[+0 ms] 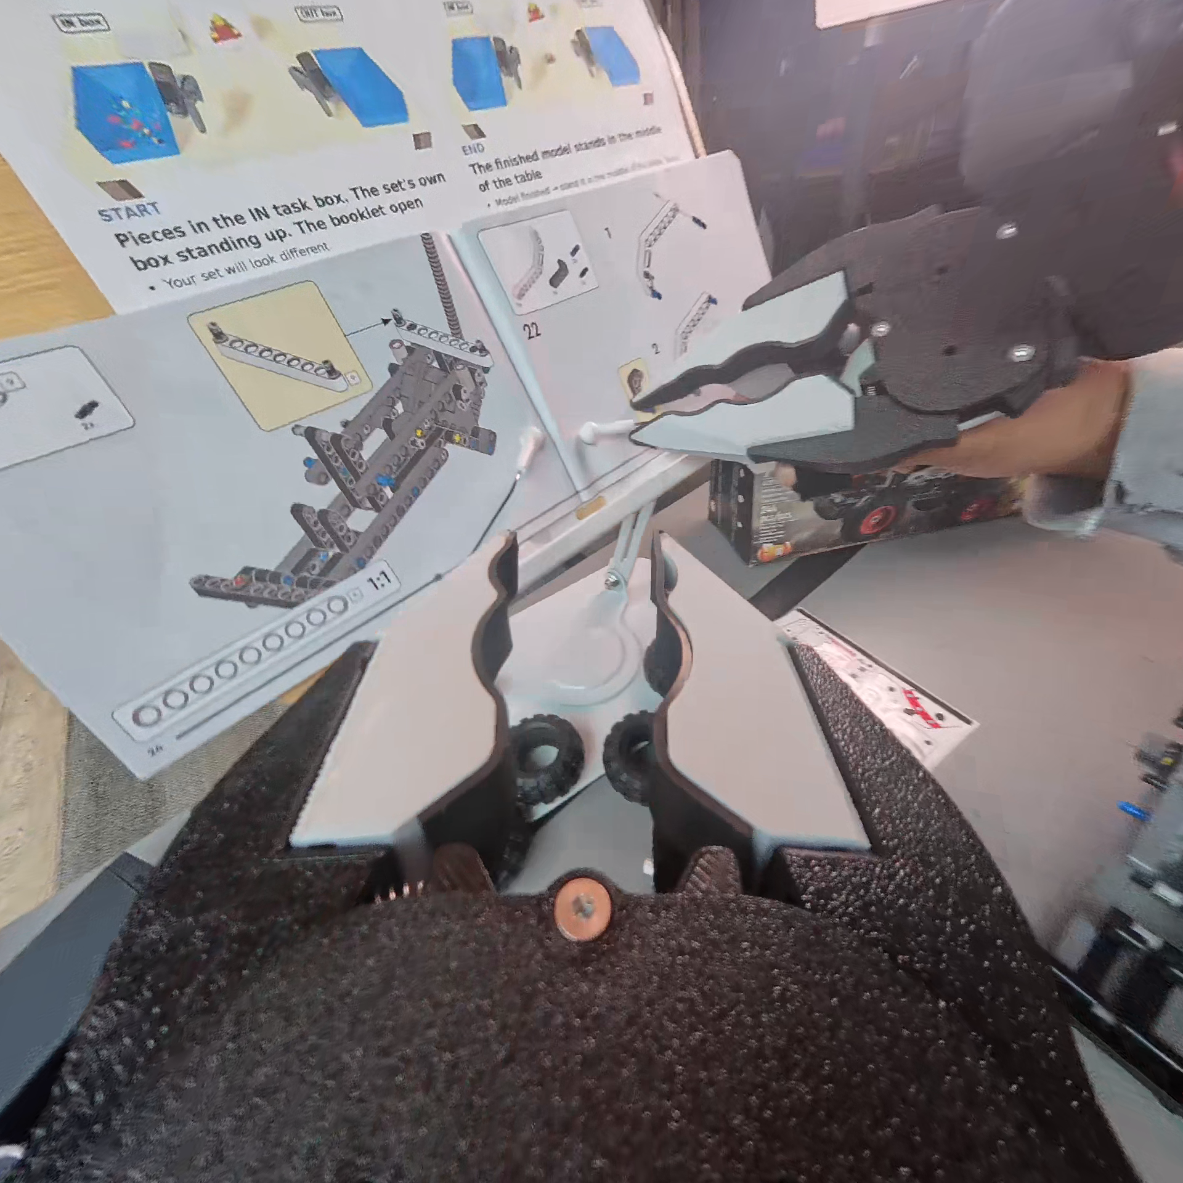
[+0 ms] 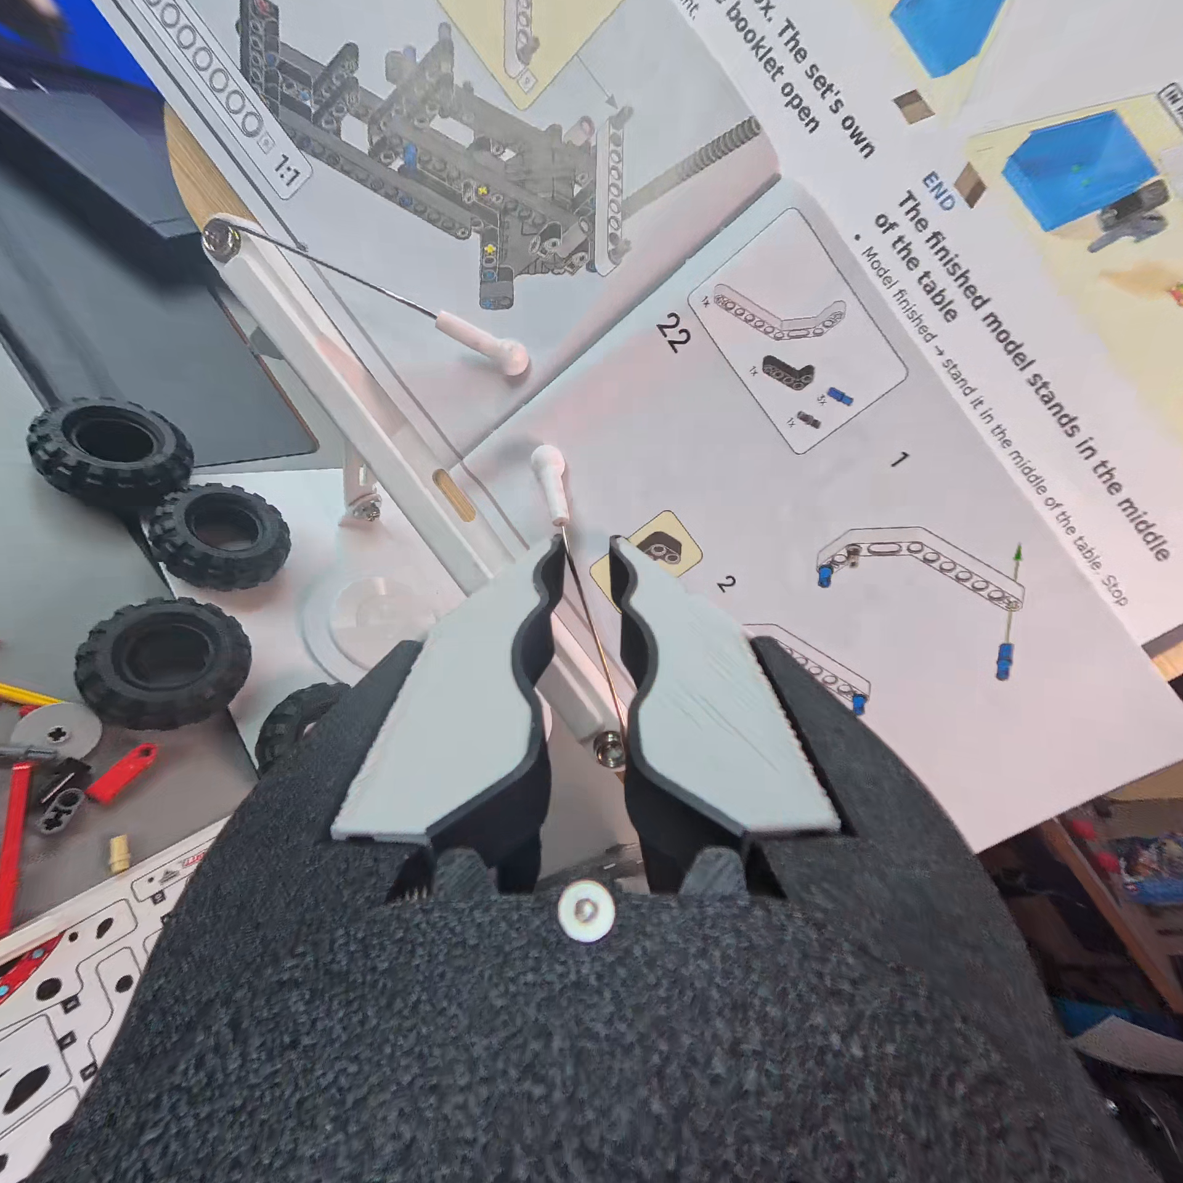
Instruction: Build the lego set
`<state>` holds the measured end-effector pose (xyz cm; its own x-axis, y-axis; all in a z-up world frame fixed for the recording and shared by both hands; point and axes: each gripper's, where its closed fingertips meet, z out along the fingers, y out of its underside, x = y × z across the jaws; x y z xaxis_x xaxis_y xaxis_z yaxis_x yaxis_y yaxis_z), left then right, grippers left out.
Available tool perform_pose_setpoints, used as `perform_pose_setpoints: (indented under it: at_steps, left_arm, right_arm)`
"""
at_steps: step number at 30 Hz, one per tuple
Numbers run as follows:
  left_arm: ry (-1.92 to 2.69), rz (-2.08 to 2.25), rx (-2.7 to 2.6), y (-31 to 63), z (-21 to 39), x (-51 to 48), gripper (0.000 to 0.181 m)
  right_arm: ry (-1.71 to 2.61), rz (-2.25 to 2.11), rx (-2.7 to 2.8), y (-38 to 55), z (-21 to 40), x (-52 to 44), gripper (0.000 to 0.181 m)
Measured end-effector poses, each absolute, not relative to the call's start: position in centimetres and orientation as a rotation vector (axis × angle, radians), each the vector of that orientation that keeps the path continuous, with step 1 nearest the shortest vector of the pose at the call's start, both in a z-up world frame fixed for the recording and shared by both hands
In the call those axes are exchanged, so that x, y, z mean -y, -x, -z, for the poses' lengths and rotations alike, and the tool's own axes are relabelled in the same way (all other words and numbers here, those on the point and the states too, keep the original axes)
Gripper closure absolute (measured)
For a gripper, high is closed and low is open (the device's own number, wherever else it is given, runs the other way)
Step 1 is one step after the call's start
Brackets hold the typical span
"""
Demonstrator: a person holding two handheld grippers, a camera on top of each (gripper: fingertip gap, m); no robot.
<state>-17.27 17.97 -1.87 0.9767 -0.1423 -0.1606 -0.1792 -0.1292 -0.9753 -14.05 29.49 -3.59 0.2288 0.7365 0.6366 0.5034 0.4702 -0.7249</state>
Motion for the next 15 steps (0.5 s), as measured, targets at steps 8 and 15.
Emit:
perform_pose_setpoints:
  at_steps: [8, 15]
  left_arm:
    - [1.835, -0.292, -0.347, 20.4, 4.2, -24.3, 0.155]
    - [1.741, -0.29, -0.263, 21.3, 3.5, -24.0, 0.176]
  right_arm:
    - [1.346, -0.355, 1.051, 7.4, 2.5, -32.8, 0.181]
    - [1.413, -0.479, 1.012, 3.6, 4.6, -31.9, 0.176]
